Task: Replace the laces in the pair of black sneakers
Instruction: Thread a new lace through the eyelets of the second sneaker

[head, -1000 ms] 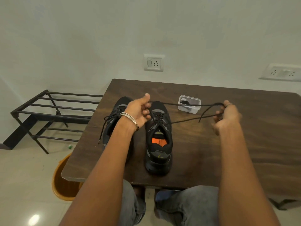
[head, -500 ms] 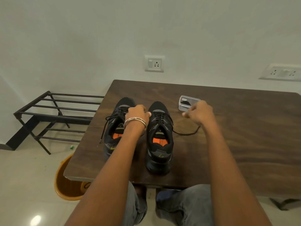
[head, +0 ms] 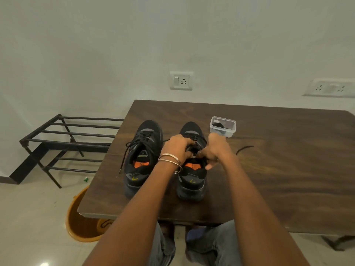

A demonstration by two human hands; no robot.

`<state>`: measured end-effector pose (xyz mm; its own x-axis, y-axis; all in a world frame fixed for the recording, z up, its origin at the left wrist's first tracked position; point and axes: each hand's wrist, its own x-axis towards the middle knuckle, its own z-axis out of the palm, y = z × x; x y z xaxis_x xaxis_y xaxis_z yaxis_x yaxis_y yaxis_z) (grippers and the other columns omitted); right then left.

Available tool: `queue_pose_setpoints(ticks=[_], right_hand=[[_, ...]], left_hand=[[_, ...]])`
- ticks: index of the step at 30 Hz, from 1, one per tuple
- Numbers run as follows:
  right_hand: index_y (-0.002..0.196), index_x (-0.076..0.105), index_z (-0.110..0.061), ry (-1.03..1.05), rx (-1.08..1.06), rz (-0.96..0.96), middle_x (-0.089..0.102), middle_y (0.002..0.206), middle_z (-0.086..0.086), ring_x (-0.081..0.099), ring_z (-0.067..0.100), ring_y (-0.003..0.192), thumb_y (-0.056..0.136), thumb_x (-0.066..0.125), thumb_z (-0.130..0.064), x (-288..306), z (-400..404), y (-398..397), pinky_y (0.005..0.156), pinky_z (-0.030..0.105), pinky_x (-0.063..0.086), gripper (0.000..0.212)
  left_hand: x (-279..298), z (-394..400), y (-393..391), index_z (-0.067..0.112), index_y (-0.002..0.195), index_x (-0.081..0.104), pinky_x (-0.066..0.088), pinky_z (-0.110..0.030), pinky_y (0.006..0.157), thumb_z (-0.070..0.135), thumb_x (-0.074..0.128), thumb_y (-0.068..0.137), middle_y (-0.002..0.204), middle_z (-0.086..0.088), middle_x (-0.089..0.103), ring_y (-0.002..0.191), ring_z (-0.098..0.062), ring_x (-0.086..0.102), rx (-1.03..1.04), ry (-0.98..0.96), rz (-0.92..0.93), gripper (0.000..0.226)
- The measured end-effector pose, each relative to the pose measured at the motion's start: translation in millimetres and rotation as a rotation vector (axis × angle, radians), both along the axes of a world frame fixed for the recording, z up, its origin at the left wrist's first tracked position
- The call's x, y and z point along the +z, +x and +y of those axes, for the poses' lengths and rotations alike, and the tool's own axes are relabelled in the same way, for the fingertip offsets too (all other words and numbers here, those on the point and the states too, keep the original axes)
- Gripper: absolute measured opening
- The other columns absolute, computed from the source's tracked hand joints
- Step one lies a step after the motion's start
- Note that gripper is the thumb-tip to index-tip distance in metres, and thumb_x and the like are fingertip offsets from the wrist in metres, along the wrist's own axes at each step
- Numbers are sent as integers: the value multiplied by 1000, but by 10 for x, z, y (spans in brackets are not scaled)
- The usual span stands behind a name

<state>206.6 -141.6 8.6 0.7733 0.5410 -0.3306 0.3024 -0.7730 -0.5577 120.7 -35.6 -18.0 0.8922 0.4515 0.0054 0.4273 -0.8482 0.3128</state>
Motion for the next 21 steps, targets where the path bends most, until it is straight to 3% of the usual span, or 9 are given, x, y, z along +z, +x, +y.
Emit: queue_pose_setpoints(ticks=[7,11,18,21], right_hand=[[97,58,-5,22,15,-23,69,89,17,73,25,60,78,82,-16,-55,4,122,57,36,62,32],[95,61,-2,17,20,-16,70,84,16,73,26,64,77,83,-19,-46,-31,160,61,38,62,34],[89,55,-1,1,28,9,70,83,23,73,36,66,84,78,-18,-69,-61,140,65,48,62,29],[94,56,0,11,22,52,69,84,22,72,36,64,85,76,-16,-56,-75,141,64,47,62,27]], left_hand=[[-86,-177,173,9,112,57,39,-36,67,28,52,96,123,-9,41,102,-33,54,36,221,-91,25],[-134,-187,217,9,113,56,37,-36,63,24,46,99,123,-9,48,98,-34,60,-15,375,-103,23],[-199,-121,241,12,119,51,44,-39,69,25,42,100,121,-7,53,97,-36,61,-84,362,-93,25],[-201,-105,260,12,120,51,42,-41,73,26,39,101,122,-6,54,100,-36,59,14,225,-150,27]])
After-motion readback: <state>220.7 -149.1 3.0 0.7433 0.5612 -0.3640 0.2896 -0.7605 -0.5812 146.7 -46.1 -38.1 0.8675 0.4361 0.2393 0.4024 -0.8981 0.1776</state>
